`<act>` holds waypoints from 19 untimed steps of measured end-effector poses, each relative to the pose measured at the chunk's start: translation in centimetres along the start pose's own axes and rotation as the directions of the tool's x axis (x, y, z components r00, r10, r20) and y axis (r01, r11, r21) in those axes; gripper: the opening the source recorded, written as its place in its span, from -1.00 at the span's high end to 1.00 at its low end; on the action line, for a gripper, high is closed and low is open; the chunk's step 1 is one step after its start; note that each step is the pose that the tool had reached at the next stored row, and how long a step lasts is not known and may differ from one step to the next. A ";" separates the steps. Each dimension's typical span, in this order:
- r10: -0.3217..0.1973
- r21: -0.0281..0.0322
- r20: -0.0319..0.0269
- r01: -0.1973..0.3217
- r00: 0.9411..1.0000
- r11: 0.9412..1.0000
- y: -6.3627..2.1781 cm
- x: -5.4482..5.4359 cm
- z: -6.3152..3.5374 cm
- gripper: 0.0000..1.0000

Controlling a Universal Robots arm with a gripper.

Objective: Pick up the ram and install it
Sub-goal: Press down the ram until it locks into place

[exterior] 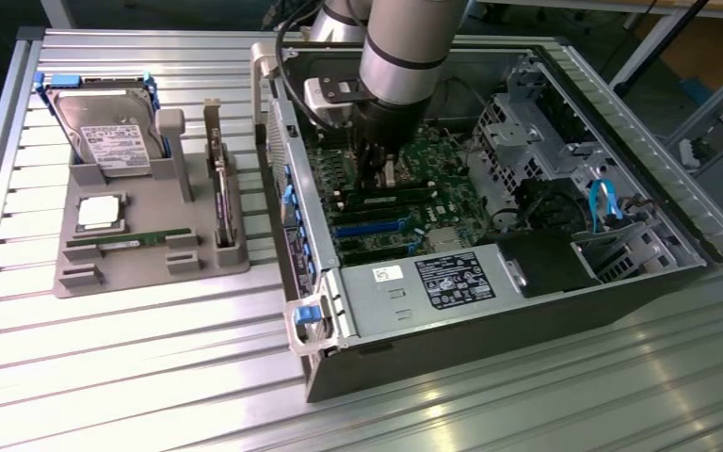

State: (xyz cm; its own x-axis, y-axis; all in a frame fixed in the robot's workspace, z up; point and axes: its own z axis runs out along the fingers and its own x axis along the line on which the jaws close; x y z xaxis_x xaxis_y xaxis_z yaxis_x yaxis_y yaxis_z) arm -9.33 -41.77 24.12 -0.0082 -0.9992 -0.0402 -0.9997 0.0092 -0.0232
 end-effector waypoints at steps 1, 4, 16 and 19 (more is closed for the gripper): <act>0.000 0.000 0.000 0.000 1.000 1.000 0.00 0.0 0.00 0.80; 0.000 0.000 0.000 0.000 1.000 1.000 0.01 0.0 0.11 0.80; 0.000 0.000 0.000 0.000 1.000 1.000 0.03 0.1 0.60 0.80; 0.000 0.000 0.000 0.000 1.000 1.000 0.02 0.1 0.63 0.80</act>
State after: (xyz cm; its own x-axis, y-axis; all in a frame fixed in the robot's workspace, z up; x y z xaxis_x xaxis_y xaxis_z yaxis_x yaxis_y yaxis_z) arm -9.33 -41.82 23.48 -0.0083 -0.9992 -0.0402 -0.9997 0.0092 -0.0232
